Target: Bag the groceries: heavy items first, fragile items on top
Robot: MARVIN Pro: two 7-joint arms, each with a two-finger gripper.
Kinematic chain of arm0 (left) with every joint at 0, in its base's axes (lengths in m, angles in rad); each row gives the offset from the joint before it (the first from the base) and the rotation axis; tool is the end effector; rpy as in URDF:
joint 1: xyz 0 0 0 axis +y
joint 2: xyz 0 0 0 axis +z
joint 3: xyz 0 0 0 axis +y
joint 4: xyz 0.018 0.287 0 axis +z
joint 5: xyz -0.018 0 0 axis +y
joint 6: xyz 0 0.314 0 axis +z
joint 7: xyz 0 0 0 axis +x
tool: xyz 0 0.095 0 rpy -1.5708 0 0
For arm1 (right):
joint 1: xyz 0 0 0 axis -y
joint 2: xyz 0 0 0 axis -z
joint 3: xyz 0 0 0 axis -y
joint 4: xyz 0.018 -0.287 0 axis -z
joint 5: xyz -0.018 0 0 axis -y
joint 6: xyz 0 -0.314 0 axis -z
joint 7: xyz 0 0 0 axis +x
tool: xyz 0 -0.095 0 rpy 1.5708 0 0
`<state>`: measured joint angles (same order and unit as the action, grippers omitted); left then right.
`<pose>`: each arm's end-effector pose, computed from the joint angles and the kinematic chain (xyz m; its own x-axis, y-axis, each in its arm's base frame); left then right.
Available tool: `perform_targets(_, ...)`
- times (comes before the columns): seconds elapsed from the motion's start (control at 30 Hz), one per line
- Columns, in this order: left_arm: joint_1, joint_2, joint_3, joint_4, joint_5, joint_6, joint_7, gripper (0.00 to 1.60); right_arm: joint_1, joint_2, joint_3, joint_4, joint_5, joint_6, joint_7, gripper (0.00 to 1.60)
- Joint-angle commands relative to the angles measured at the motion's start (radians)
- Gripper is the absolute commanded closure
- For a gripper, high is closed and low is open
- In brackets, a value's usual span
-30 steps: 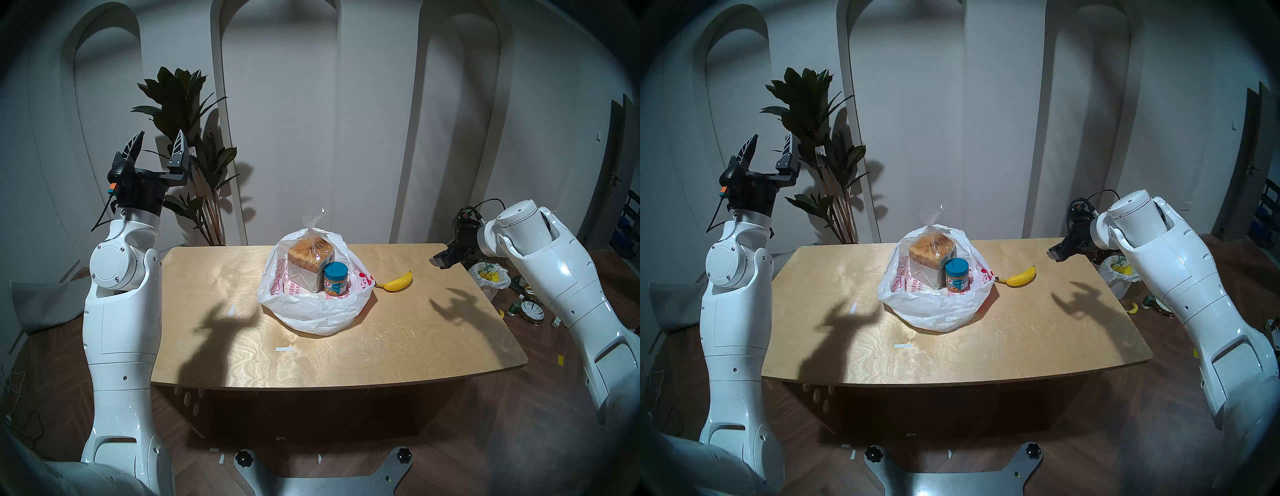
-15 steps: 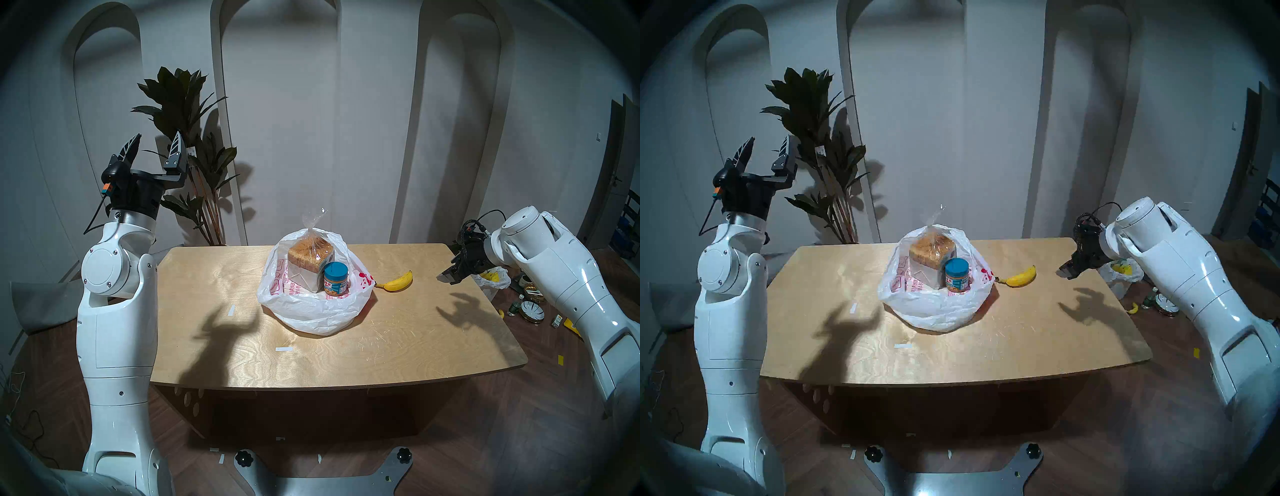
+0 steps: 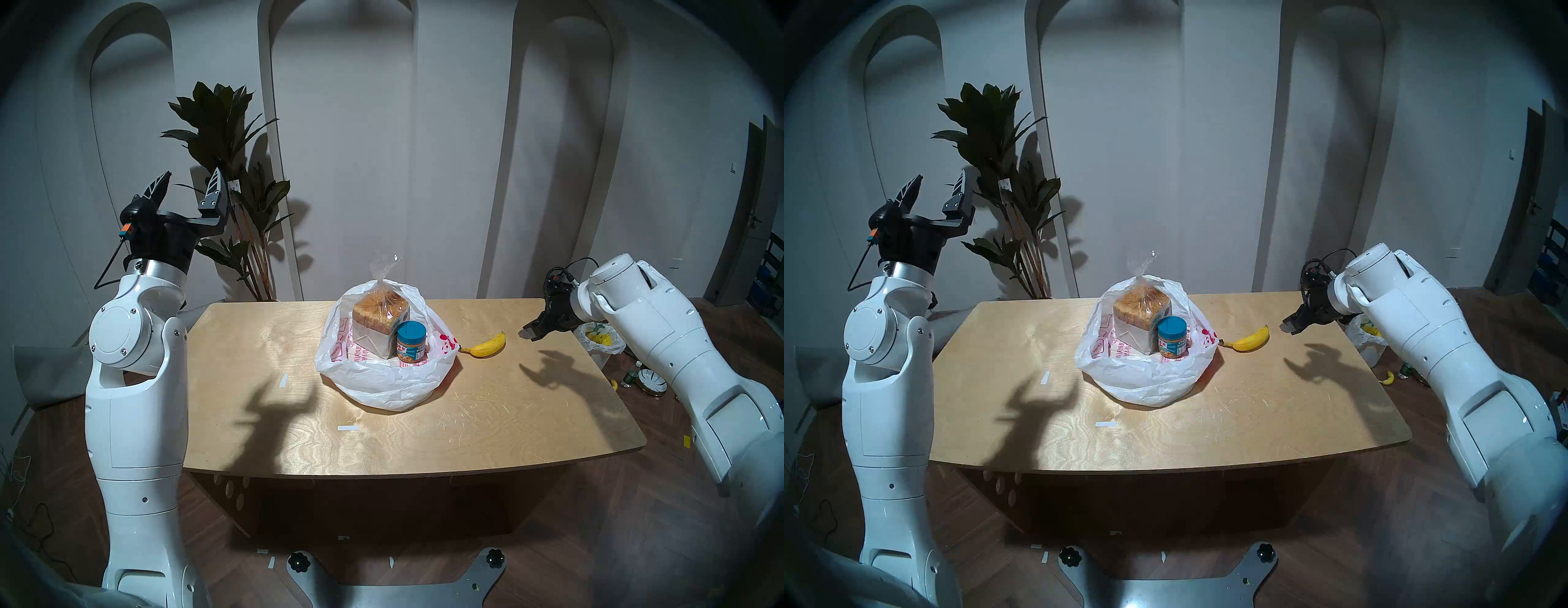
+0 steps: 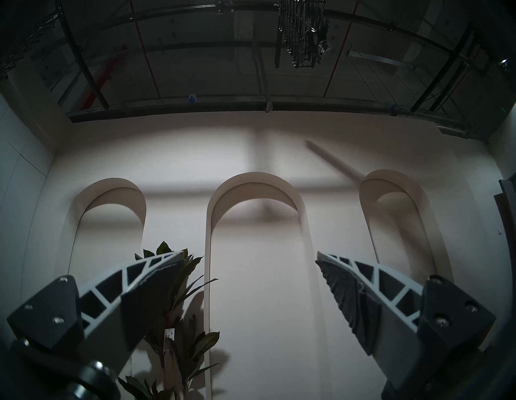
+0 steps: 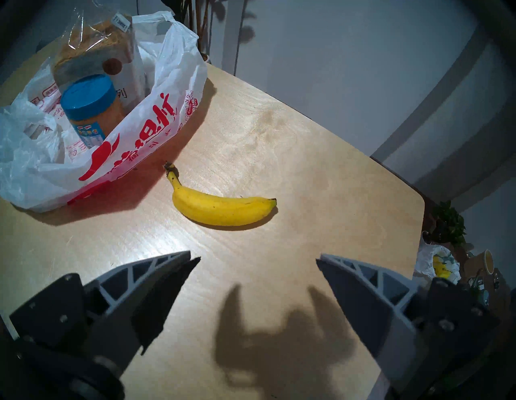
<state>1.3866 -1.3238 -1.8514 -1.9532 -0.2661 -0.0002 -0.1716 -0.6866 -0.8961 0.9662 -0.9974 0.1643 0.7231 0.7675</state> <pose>0.4052 0.1293 -0.0462 -0.5777 -0.0705 0.8132 0.0305 -0.9974 -0.0648 0.5582 -0.1520 -0.1952 0.5990 0.5100 0.6173 0.5382 -0.8272 0.1611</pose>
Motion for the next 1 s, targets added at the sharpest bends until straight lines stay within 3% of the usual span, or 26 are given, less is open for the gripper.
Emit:
perform_targets(0.0,0.002,0.002,-0.001,-0.06,0.005,0.045,0.014,0.0,0.097,-0.12,0.027,0.01,0.057,0.061,-0.074,0.0)
perform_targets(0.13,0.007,0.001,-0.002,-0.073,0.009,0.067,0.022,0.0,0.112,-0.155,0.056,0.02,0.086,0.093,-0.107,0.0)
perform_targets(0.23,0.012,-0.001,-0.002,-0.089,0.013,0.094,0.031,0.0,0.112,-0.2,0.118,0.026,0.115,0.137,-0.16,0.0)
perform_targets(0.53,0.015,-0.004,-0.003,-0.11,0.019,0.144,0.048,0.0,0.048,-0.209,0.199,-0.041,0.163,0.236,-0.244,0.0)
perform_targets(0.97,0.014,-0.009,-0.002,-0.122,0.029,0.192,0.066,0.0,-0.062,-0.162,0.259,-0.149,0.173,0.237,-0.338,0.0)
